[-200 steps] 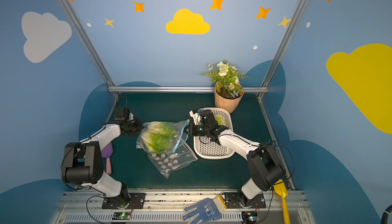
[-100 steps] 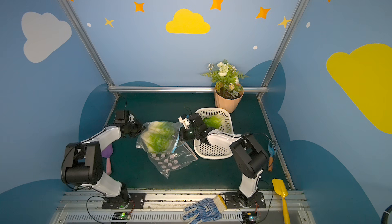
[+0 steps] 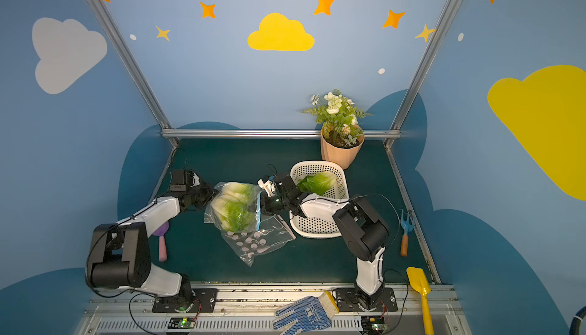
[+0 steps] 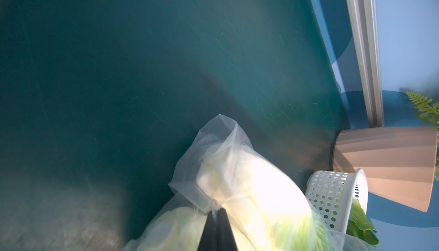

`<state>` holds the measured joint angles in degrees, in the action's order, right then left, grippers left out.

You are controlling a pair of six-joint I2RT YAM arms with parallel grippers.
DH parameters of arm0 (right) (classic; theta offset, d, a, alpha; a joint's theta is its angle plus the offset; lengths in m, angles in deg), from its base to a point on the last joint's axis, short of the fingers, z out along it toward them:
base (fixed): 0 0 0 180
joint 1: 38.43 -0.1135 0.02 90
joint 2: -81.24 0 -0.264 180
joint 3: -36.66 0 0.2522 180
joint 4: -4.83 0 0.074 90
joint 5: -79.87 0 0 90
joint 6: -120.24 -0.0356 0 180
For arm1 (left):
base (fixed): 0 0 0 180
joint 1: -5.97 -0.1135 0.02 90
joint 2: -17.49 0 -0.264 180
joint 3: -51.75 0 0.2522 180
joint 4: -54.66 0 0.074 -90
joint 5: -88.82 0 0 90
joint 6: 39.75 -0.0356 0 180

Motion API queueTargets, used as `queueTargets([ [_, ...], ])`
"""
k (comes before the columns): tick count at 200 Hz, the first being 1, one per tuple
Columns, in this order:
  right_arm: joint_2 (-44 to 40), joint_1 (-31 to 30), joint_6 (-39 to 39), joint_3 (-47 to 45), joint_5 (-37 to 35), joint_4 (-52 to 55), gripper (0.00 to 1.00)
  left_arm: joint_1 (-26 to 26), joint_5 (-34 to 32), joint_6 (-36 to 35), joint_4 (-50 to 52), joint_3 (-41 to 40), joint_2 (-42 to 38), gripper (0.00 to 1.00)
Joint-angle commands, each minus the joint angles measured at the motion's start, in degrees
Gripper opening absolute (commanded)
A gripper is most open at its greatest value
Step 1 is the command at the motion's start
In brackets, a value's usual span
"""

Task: Open the zip-top bag and take out the chinese cabbages
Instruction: Pick up the Chinese cabbage from the zipper food storage bag.

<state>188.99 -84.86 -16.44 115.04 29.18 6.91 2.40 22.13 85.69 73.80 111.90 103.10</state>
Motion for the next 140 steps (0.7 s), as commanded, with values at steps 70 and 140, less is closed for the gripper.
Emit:
queueTargets([
  [70,2.4,-0.5,-6.8,-1.6,-1.6,-0.5,0.22,0.2,-1.3,1.4,-2.7,-2.8,-0.3,0.05],
  [140,5.0,-1.1,-9.4,1.4,0.6,-4.6,0.42,0.3,-0.3,3.0,-4.9,-4.5,-0.8,0.05],
])
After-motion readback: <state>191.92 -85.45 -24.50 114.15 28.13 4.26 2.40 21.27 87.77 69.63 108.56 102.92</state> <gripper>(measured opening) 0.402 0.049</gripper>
